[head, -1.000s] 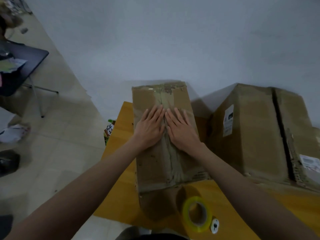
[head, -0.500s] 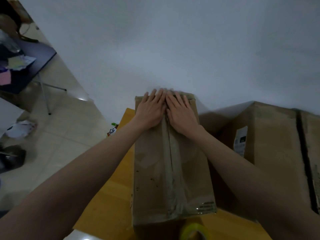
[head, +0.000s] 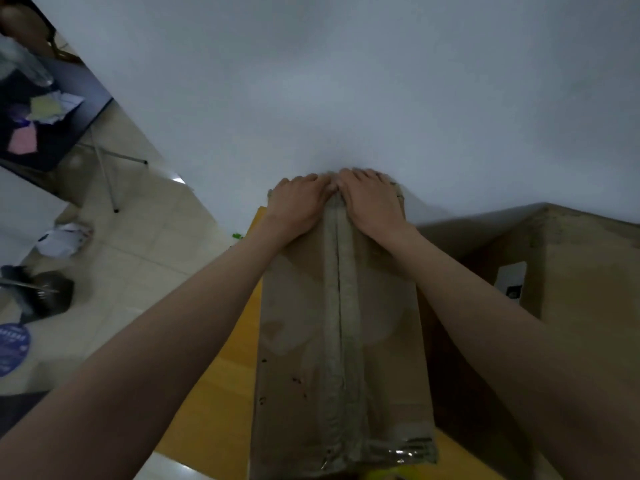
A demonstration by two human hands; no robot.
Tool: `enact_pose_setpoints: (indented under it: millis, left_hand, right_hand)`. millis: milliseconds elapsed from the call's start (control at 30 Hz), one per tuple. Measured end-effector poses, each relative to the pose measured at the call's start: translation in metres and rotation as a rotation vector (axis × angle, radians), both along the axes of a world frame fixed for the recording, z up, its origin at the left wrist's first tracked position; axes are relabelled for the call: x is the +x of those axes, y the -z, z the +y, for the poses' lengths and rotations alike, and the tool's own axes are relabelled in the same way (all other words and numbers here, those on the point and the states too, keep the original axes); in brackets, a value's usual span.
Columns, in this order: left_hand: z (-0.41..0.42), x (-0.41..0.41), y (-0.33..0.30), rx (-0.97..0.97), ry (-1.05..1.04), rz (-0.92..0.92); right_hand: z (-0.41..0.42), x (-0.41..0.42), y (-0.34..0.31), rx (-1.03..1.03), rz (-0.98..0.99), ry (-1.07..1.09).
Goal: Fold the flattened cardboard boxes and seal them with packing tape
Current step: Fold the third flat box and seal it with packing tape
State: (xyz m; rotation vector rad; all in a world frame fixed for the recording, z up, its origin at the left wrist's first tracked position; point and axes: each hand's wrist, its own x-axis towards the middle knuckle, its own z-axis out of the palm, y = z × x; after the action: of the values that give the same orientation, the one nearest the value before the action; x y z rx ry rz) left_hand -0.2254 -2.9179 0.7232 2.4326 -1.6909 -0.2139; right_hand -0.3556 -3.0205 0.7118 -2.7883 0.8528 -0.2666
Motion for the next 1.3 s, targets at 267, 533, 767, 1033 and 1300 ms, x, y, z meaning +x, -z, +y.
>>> enact_pose_setpoints:
  millis: [267, 533, 767, 1033, 1300]
  left_hand:
    - [0.033, 0.006, 0.006, -0.001, -0.082, -0.046]
    - [0.051, -0.030, -0.013, -0.013, -0.054, -0.167]
    - [0.125, -0.100, -0.046, -0.029, 0.133, -0.184]
    - [0.236, -0.187, -0.053, -0.096, 0.332, -0.164]
    - [0.323, -0.284, -0.018, -0.209, 0.602, -0.059]
  right_hand:
    - [0.001, -0.035, 0.013, 0.039, 0.029, 0.130]
    - [0.049, -0.048, -0.017, -0.081, -0.058, 0.186]
    - [0.138, -0.112, -0.052, -0.121, -0.097, 0.246]
    - [0.268, -0.226, -0.055, -0.203, -0.114, 0.457]
    - [0.378, -0.340, -0.012, -0.227, -0.050, 0.604]
